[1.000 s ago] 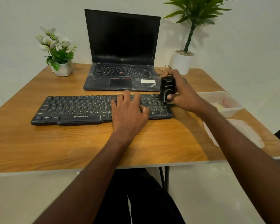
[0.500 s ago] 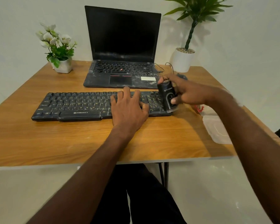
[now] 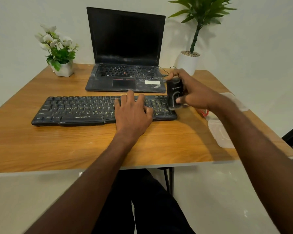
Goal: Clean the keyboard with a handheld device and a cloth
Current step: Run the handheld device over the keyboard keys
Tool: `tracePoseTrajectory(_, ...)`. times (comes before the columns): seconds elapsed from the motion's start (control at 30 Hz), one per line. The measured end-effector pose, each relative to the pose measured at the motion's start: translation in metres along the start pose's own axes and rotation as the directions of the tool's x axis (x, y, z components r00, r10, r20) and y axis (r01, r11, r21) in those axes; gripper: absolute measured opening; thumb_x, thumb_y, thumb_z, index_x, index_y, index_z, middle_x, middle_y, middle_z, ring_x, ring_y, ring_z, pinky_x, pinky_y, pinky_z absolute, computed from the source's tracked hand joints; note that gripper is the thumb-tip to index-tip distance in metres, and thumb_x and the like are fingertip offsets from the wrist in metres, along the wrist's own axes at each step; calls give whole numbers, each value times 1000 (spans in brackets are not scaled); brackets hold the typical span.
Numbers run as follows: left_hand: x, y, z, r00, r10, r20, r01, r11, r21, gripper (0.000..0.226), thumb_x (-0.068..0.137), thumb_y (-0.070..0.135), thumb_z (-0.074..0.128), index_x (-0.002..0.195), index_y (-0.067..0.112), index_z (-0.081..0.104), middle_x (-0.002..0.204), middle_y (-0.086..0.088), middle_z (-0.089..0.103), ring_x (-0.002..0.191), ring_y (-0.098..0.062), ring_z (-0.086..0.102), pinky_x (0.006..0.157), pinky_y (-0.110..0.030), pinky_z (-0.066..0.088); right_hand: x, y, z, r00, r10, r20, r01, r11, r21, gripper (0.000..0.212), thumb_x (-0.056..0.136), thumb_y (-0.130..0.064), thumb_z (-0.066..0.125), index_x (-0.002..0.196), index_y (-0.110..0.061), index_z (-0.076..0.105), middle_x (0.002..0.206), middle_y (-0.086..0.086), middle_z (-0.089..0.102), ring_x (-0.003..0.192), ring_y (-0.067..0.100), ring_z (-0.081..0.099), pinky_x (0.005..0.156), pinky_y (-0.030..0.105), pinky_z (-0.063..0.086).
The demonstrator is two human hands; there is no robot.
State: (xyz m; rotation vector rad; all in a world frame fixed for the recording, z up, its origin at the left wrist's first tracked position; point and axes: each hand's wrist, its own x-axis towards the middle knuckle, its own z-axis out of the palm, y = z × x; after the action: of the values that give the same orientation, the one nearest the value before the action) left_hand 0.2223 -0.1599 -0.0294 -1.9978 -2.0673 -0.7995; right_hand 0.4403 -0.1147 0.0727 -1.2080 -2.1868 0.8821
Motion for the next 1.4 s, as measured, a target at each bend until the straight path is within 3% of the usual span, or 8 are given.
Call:
tracePoseTrajectory(0.17, 1, -1, -1, 1000, 9, 10, -8, 1000, -8, 36, 101, 43, 42, 123, 19, 59, 128, -11, 53, 119, -30, 54, 111, -55, 41, 10, 1, 43, 948, -63, -313, 92, 993, 79, 79, 82, 16, 66, 136, -33, 37, 131, 2, 51, 116, 20, 63, 75, 35, 64)
tracePoseTrajectory(0.37, -1, -1, 0, 1000, -2, 23, 2, 1000, 23, 35, 104, 38, 43, 131, 20, 56, 140, -13, 50, 128, -32, 51, 113, -60, 40, 10, -10, 28, 1000, -31, 5, 31, 991, -133, 76, 84, 13, 67, 136, -30, 32, 121, 2, 52, 108, 20, 63, 74, 36, 65)
tracePoseTrajectory(0.47, 0, -1, 1, 1000, -3, 26, 2, 1000, 15, 35, 103, 38, 43, 130, 20, 56, 138, -13, 51, 126, -33, 52, 111, -60, 41, 17, -20, 23, 998, -31, -63, 22, 990, -137, 81, 84, 11, 67, 142, -31, 30, 117, 0, 54, 101, 16, 65, 65, 22, 60)
tracePoseTrajectory(0.57, 0, -1, 1, 1000, -13, 20, 13, 1000, 18, 36, 102, 40, 43, 130, 21, 56, 138, -13, 51, 126, -33, 53, 111, -60, 41, 20, -15, 44, 986, -63, -157, 32, 980, -195, 92, 84, 11, 67, 150, -41, 27, 122, -1, 55, 98, 17, 66, 70, 30, 64)
tracePoseTrajectory(0.83, 0, -1, 1, 1000, -22, 16, 22, 1000, 7, 38, 100, 41, 44, 129, 21, 57, 137, -12, 51, 126, -33, 52, 110, -60, 42, 19, -14, 21, 999, -28, 39, 36, 975, -218, 76, 83, -3, 78, 143, -40, 48, 134, -2, 49, 113, 13, 58, 74, 23, 58)
tracePoseTrajectory(0.97, 0, 0, -1, 1000, -18, 21, 18, 1000, 7, 38, 100, 41, 44, 129, 21, 57, 138, -13, 51, 127, -34, 51, 110, -61, 41, 13, -13, 5, 991, 68, 114, -47, 984, -174, 74, 75, -6, 85, 132, -44, 56, 136, 1, 51, 113, 19, 61, 79, 37, 64)
tracePoseTrajectory(1.13, 0, 0, -2, 999, -20, 27, 20, 1000, 5, 38, 101, 40, 44, 130, 21, 57, 140, -13, 50, 128, -34, 51, 111, -61, 41, 4, -17, 17, 999, 19, -47, -23, 996, -85, 70, 74, -5, 85, 128, -37, 54, 128, 1, 54, 107, 22, 66, 74, 40, 65)
tracePoseTrajectory(1.4, 0, -1, -3, 1000, -9, 14, 9, 1000, -6, 36, 102, 40, 44, 129, 21, 58, 137, -12, 51, 125, -33, 51, 109, -58, 41, -2, -22, 22, 989, -39, -140, -3, 957, -288, 71, 79, -11, 83, 132, -41, 46, 124, -6, 55, 101, 11, 63, 76, 26, 58)
